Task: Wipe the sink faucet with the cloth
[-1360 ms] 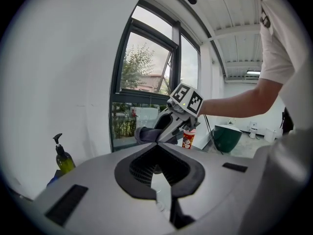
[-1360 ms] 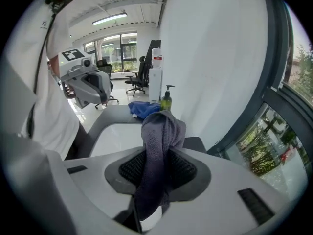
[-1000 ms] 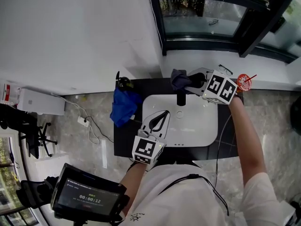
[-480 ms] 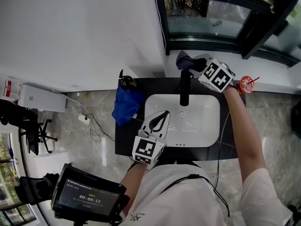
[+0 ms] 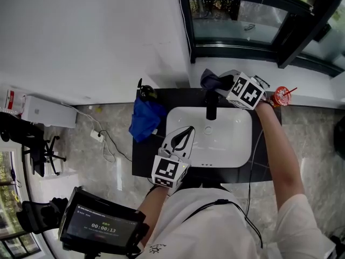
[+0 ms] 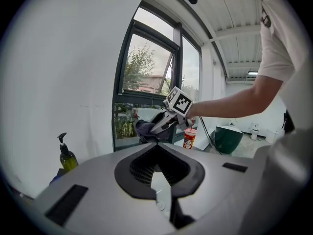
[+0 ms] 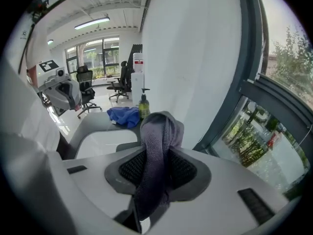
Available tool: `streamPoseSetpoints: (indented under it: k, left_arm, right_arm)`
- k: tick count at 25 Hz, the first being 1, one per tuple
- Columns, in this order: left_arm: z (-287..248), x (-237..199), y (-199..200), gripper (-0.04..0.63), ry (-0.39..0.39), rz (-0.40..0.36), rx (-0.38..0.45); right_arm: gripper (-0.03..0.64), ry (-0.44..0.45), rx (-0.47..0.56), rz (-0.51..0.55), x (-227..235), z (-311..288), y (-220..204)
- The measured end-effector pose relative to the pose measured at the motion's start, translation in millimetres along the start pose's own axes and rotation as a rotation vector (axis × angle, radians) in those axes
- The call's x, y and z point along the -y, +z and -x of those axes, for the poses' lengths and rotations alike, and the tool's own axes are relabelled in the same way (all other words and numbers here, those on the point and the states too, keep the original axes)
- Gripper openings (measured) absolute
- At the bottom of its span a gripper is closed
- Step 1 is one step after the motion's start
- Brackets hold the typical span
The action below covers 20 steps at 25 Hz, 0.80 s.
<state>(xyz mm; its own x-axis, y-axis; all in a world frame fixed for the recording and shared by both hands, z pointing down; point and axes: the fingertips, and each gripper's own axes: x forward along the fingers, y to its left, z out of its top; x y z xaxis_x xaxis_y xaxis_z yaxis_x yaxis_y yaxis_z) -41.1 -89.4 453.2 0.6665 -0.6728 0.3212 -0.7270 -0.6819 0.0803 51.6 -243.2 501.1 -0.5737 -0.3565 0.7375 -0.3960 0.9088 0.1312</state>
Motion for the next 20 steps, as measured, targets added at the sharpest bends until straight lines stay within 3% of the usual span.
streamPoseSetpoints:
  k: [8,12,15,20]
  left_arm:
    - [-1,16,6,-0.006,-0.024,-0.008,0.014]
    - [0,21,6,-0.006,-0.027,-0.01,0.013]
    - [3,22,6,-0.006,-0.022,-0.011,0.014]
    - [9,20,6,-0.006,0.001,-0.01,0.014]
  right_arm:
    - [0.121,0.215,-0.037,0.07,-74,16,-7]
    - [0.121,0.303,0.052,0.043,-96,34,5]
    - [0.121,0.246,0.098,0.037,-82,45,15]
    - [0.121,0.024,0.143,0.038,-24,47,26]
